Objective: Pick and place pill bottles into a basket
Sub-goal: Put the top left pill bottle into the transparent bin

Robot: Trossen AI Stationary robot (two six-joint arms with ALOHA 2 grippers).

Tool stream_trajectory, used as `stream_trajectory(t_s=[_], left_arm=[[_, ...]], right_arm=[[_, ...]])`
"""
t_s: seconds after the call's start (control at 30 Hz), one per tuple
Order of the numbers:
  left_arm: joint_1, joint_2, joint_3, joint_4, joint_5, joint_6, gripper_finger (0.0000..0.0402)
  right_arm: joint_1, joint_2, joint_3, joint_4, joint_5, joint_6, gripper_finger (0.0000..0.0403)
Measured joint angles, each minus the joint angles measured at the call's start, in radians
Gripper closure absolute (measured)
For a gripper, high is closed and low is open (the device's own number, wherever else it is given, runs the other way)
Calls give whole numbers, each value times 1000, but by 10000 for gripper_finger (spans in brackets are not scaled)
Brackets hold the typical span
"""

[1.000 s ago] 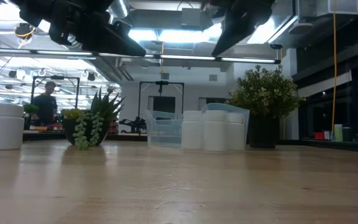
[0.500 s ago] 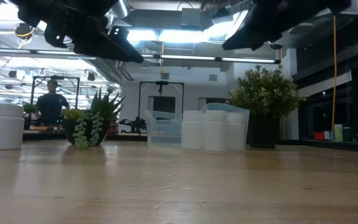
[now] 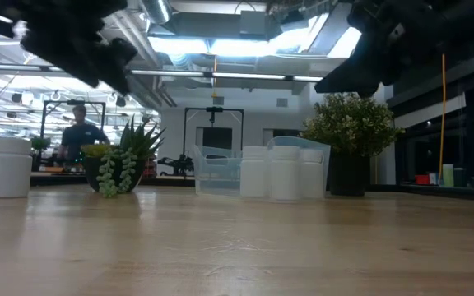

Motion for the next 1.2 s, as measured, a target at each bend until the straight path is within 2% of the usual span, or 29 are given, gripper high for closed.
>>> stream_trajectory(t_s=[0.17,0.3,0.57,0.73,0.87,1.0,1.2], left_arm=[[-39,-32,4,-107,-46,-70,153],[-45,-52,5,-179,-40,-229,153],[-45,-91,5,-460,-18,-523,153],[-75,-131,4,-600,-27,-635,153],[-134,-187,4,-609,-60,-712,153],[-218,-248,0,-612,-153,-810,153],[-345,-291,-93,-599,-251,-981,153]], right_arm=[[1,0,8,30,2,-80,399],[1,0,8,46,2,-107,399],[1,0,8,36,1,-107,399],[1,2,8,32,-1,-107,399],[3,2,8,29,-1,-107,399],[5,2,8,27,-2,-108,399],[5,2,8,26,-1,-108,399]])
